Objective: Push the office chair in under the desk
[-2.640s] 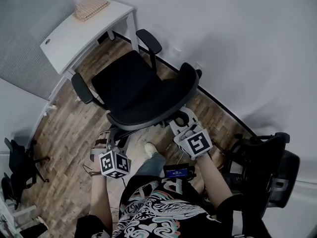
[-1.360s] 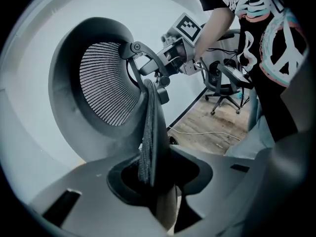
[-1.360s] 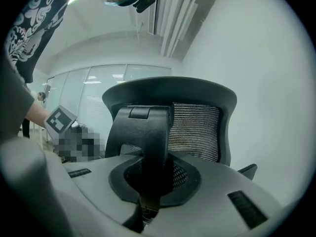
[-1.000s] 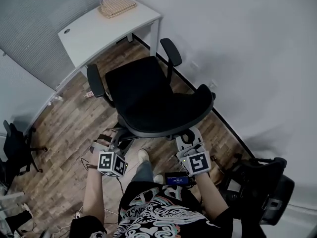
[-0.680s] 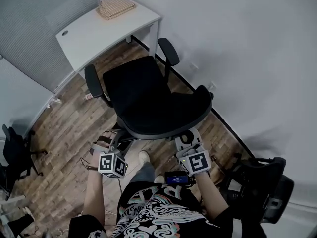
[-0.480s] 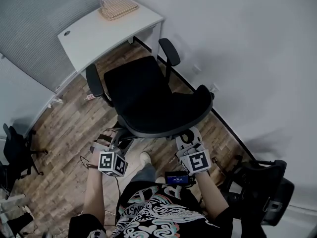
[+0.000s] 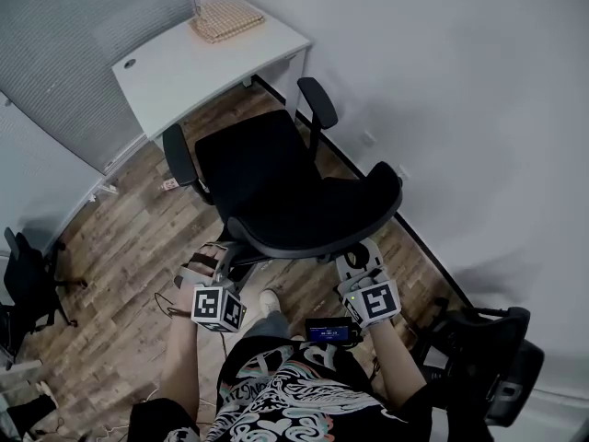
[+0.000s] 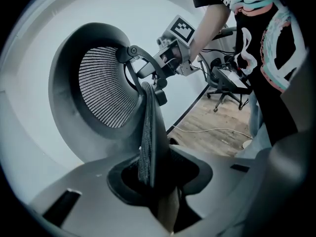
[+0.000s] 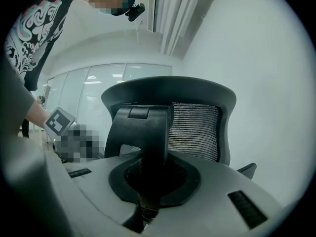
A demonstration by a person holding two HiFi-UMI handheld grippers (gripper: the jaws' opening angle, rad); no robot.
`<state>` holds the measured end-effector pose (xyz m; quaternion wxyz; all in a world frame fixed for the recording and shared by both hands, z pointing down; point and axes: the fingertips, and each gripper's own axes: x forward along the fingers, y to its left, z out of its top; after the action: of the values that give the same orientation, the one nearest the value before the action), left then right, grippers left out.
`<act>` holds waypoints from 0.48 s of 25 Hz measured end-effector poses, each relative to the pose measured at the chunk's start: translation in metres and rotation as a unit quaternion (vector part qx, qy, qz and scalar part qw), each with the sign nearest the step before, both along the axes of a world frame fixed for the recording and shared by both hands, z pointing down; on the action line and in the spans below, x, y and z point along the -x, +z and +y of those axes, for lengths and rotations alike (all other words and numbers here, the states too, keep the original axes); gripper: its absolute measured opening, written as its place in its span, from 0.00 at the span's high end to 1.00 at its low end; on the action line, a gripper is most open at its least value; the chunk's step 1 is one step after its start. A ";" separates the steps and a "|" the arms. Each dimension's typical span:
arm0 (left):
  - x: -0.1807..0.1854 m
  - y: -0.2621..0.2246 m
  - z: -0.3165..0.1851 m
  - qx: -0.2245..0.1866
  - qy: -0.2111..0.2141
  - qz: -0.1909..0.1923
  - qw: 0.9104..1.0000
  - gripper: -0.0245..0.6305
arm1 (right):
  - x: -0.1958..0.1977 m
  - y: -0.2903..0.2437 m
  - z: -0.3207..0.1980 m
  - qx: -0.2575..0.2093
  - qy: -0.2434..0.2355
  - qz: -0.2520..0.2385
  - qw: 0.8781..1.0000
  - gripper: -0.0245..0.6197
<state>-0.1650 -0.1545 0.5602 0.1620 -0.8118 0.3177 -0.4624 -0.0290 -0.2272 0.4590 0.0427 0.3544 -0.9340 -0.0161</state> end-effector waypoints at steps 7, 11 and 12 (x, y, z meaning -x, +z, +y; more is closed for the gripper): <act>-0.005 -0.001 -0.007 -0.006 -0.009 0.000 1.000 0.76 | -0.003 -0.001 -0.011 0.002 -0.011 -0.001 1.000 0.89; -0.007 0.002 -0.011 -0.009 -0.011 -0.003 1.000 0.76 | -0.005 0.001 -0.019 0.006 -0.018 -0.001 1.000 0.89; -0.008 0.002 -0.012 -0.008 -0.012 -0.003 1.000 0.76 | -0.005 0.001 -0.021 0.006 -0.021 -0.001 1.000 0.89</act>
<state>-0.1570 -0.1667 0.5622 0.1637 -0.8051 0.3305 -0.4645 -0.0238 -0.2478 0.4599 0.0441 0.3345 -0.9413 -0.0108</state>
